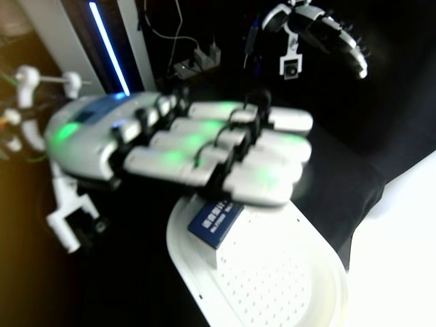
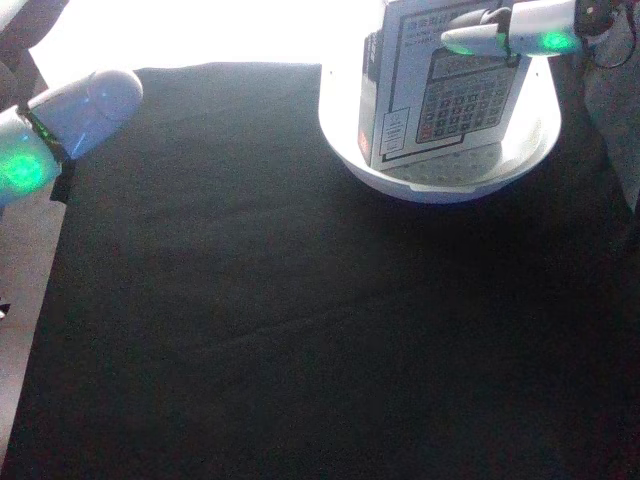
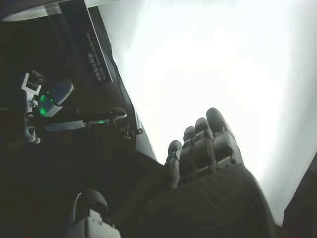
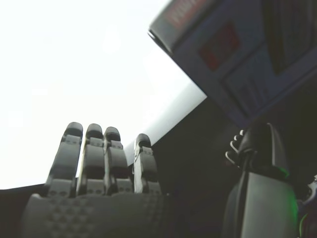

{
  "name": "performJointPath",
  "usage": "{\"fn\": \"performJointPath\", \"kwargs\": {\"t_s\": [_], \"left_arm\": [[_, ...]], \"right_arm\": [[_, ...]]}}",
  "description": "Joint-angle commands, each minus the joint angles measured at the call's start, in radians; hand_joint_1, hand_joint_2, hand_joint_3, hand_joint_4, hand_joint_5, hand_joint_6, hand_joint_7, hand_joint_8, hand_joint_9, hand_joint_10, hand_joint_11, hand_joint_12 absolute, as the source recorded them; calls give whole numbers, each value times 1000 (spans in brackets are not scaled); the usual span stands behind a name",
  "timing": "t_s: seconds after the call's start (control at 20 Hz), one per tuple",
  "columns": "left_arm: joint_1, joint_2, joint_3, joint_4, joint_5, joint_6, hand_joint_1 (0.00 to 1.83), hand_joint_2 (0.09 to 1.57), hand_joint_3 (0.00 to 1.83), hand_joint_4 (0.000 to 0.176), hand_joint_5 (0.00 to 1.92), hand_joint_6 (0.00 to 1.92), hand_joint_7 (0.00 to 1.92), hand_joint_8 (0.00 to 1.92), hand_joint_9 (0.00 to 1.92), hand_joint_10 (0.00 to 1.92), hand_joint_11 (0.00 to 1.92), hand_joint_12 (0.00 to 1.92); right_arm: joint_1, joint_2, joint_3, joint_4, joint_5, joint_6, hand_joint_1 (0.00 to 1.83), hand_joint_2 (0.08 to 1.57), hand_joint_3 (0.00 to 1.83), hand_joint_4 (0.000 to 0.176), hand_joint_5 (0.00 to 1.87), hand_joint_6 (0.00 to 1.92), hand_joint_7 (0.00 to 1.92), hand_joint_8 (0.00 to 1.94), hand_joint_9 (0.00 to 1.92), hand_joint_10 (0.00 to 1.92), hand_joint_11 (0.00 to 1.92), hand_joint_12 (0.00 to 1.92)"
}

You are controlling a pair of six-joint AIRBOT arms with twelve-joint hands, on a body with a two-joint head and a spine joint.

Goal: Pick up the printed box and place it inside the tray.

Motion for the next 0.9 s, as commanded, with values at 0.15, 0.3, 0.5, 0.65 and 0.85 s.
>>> {"fn": "performJointPath", "kwargs": {"t_s": [0.15,0.3,0.5,0.65,0.85], "left_arm": [[-6,16,-3,1,-153,-7,78,943,0,71,4,0,55,0,27,1,0,320],[-5,18,-5,-2,-165,-7,84,927,0,78,50,9,60,0,46,4,0,355],[-3,29,-18,-1,-196,5,10,954,12,102,34,1,56,0,14,0,0,372],[10,55,-49,5,-239,45,231,929,0,105,25,6,36,7,0,0,0,70],[14,74,-78,32,-271,78,452,924,0,123,47,7,0,0,0,0,0,0]], "right_arm": [[17,8,11,-27,123,92,631,667,0,167,0,0,0,0,0,0,0,0],[13,-1,69,-71,126,291,667,718,0,137,0,0,0,0,0,0,0,0],[-28,8,91,-111,211,481,675,783,19,175,0,0,0,0,0,0,0,0],[-67,13,91,-134,302,581,607,779,12,119,0,0,0,0,0,0,0,0],[-142,16,89,-129,459,712,557,765,1,176,0,0,0,0,0,0,0,0]]}}
